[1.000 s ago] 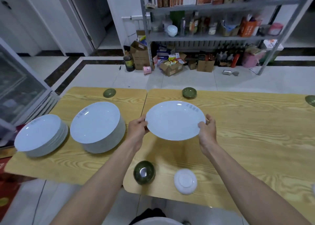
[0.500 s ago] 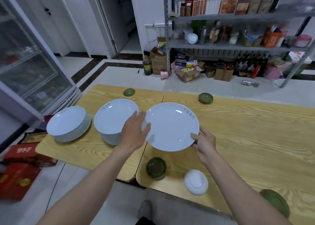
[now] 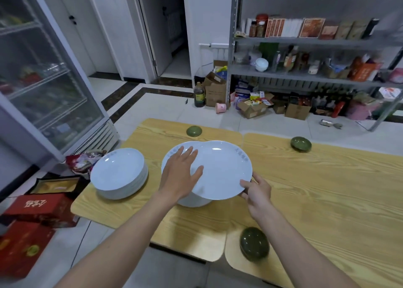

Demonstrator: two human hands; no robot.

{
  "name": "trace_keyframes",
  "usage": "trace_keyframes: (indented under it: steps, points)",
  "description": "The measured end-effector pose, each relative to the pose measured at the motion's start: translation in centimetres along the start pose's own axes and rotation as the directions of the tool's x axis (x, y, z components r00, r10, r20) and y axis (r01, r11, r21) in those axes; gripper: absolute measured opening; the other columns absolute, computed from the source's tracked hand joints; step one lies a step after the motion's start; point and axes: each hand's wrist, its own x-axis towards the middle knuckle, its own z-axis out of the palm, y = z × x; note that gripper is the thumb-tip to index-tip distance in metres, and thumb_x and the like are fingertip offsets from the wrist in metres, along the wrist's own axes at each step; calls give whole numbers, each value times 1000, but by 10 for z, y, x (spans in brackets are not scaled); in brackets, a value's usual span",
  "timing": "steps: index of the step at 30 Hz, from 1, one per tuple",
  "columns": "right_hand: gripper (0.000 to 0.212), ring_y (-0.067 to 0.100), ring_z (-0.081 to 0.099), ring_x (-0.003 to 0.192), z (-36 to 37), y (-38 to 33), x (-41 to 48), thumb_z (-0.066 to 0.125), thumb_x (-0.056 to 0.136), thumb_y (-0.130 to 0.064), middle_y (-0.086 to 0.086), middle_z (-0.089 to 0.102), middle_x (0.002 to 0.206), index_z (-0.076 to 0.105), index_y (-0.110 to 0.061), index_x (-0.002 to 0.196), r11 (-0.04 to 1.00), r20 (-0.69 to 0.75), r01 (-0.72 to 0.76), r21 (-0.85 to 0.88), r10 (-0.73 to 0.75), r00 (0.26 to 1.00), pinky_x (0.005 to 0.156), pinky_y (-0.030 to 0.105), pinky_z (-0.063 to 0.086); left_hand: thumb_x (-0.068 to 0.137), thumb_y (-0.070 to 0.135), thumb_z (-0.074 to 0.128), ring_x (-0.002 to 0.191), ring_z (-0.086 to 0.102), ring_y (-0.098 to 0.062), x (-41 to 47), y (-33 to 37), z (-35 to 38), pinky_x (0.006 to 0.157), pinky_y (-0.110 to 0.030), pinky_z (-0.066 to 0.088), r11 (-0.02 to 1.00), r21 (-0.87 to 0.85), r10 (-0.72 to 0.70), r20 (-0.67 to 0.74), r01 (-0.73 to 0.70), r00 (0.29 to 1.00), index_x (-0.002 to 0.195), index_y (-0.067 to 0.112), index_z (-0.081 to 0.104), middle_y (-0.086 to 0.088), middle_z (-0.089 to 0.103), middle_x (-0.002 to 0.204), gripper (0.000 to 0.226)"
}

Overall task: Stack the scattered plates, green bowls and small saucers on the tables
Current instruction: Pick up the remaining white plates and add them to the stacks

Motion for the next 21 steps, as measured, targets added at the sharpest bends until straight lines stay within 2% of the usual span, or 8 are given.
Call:
trace_keyframes:
  steps: [3,5,8,11,16,19,21]
  points:
    - [62,33,67,95,29,18,1,56,85,19,9,69,99,49,-6,141,1000,-43,4,-1,-4,999,87,51,56,100,46,44,150,13,-16,7,-29,-6,119,-33,13,1000,-2,24,5,-24,1000,150,20,36,3,29,159,57]
    - [60,37,67,103,43,26,0,55,86,19,5,69,95,49,-5,140,1000,-74,5,-11,-6,997,94,58,52,100,45,45,150,14,-17,10,-44,-8,119,-33,15,999,-10,31,5,-31,1000,149,20,38,2,31,158,55]
    - [57,37,67,103,59,35,-1,52,86,20,2,67,89,51,-6,137,1000,-102,13,-17,-14,995,95,59,50,100,44,46,150,13,-17,12,-57,-11,119,-33,15,999,-31,39,12,-38,999,148,20,40,3,31,158,54]
    - [55,31,65,92,68,39,0,52,86,19,1,67,90,54,-7,134,999,-125,11,-37,-16,992,90,53,54,100,44,45,150,12,-16,15,-66,-12,119,-32,14,998,-44,36,25,-34,999,149,21,39,5,30,159,55]
    - [55,33,67,100,79,43,7,54,87,16,3,67,96,54,-15,133,996,-138,14,-85,-26,990,81,44,58,100,45,44,150,12,-15,20,-75,-12,119,-30,13,999,-34,30,24,-29,999,150,21,38,5,29,159,56]
    - [45,24,67,86,83,47,15,53,86,12,0,69,93,62,-26,107,980,-144,55,-192,-84,986,75,38,57,99,45,45,150,12,-15,25,-78,-10,119,-31,13,999,-13,45,30,-45,999,150,20,37,4,30,158,57]
    - [38,20,61,74,85,48,19,51,82,7,-1,67,84,70,-22,98,935,-174,88,-342,-155,973,66,32,52,99,45,45,150,12,-15,29,-79,-8,119,-31,13,999,-5,46,35,-46,998,150,21,37,4,31,158,57]
